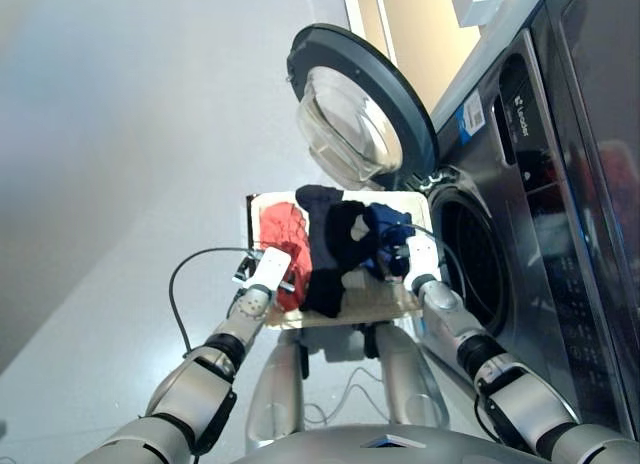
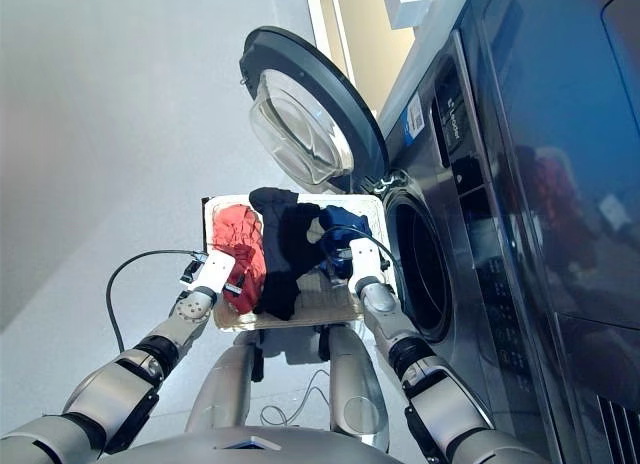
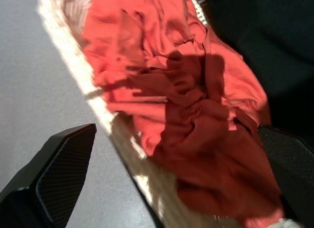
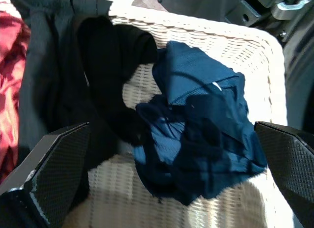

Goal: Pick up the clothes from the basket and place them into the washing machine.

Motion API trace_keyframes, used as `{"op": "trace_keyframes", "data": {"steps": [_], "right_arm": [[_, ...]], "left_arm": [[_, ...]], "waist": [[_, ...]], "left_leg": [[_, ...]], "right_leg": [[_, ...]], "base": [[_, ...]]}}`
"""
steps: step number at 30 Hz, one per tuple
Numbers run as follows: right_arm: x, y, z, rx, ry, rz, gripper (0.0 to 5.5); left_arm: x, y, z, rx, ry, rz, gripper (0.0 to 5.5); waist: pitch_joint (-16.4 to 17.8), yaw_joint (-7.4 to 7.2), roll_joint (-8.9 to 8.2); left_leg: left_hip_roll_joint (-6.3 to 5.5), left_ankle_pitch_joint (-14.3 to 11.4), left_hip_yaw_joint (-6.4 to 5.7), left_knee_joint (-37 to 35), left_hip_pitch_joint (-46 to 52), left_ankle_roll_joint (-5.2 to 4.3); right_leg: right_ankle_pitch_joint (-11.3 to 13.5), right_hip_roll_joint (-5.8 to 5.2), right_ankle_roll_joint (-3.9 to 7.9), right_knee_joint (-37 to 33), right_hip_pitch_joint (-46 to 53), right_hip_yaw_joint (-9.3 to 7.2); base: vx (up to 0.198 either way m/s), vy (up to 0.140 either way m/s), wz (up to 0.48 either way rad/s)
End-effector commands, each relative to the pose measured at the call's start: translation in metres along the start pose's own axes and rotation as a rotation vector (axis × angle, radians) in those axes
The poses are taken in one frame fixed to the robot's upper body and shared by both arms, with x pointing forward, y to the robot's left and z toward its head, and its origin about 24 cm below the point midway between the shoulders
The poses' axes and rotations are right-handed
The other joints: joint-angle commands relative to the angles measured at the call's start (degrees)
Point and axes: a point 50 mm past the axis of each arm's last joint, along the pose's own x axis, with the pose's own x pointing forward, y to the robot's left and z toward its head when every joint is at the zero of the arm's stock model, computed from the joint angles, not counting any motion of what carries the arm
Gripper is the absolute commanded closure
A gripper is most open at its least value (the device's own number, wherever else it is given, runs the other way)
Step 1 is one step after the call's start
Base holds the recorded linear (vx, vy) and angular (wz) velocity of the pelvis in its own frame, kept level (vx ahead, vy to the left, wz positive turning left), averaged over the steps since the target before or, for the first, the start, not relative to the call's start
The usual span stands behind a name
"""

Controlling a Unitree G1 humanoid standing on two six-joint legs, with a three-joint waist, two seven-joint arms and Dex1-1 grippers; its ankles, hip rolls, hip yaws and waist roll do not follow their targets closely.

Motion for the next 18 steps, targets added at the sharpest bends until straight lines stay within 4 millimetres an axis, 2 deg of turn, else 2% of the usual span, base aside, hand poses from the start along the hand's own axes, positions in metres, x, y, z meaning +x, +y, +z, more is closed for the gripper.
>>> {"op": "trace_keyframes", "data": {"steps": [1,3,4,11,15,18], "right_arm": [[0.008,0.021,0.041,0.045,-0.203,0.076,0.00],[0.010,0.024,0.050,0.048,-0.234,0.094,0.00],[0.010,0.025,0.053,0.050,-0.247,0.101,0.00],[0.010,0.034,0.087,0.086,-0.384,0.160,0.00],[0.009,0.039,0.098,0.109,-0.427,0.187,0.00],[0.006,0.040,0.101,0.124,-0.446,0.196,0.00]], "left_arm": [[0.009,0.036,0.025,0.018,-0.077,0.116,0.00],[0.012,0.047,0.031,0.011,-0.076,0.146,0.00],[0.013,0.052,0.035,0.007,-0.079,0.158,0.00],[0.018,0.088,0.062,-0.008,-0.128,0.259,0.00],[0.019,0.104,0.069,-0.046,-0.126,0.295,0.00],[0.020,0.106,0.076,-0.059,-0.140,0.299,0.00]], "waist": [[-0.2,-1.18,-2.16],[-0.4,-1.46,-2.21],[-0.2,-1.34,-1.89],[-0.5,-2.37,-1.86],[-0.9,-3.07,-2.13],[-1.2,-3.39,-1.89]], "left_leg": [[-1.95,-8.4,0.66,12.0,-5.0,2.14],[-2.07,-9.0,0.54,13.9,-7.8,2.48],[-1.67,-11.1,0.26,15.1,-8.3,2.36],[-1.58,-12.0,0.19,18.5,-15.8,2.98],[-1.50,-12.3,-0.09,19.9,-19.4,3.23],[-1.43,-12.7,-0.07,20.9,-20.9,3.49]], "right_leg": [[0.8,-1.31,6.52,-4.2,0.6,2.09],[0.4,-1.18,6.45,-3.1,-1.9,2.44],[-1.3,-0.76,6.75,-1.7,-2.4,2.58],[-1.8,-0.24,6.67,1.3,-10.0,3.42],[-1.6,-0.07,6.70,2.0,-13.3,3.68],[-1.7,-0.02,6.72,2.9,-14.8,3.76]], "base": [[0.000,0.000,0.000],[0.047,0.013,-0.030],[0.099,0.024,-0.065],[0.015,0.003,-0.010],[0.000,0.000,0.000],[0.000,0.000,0.000]]}}
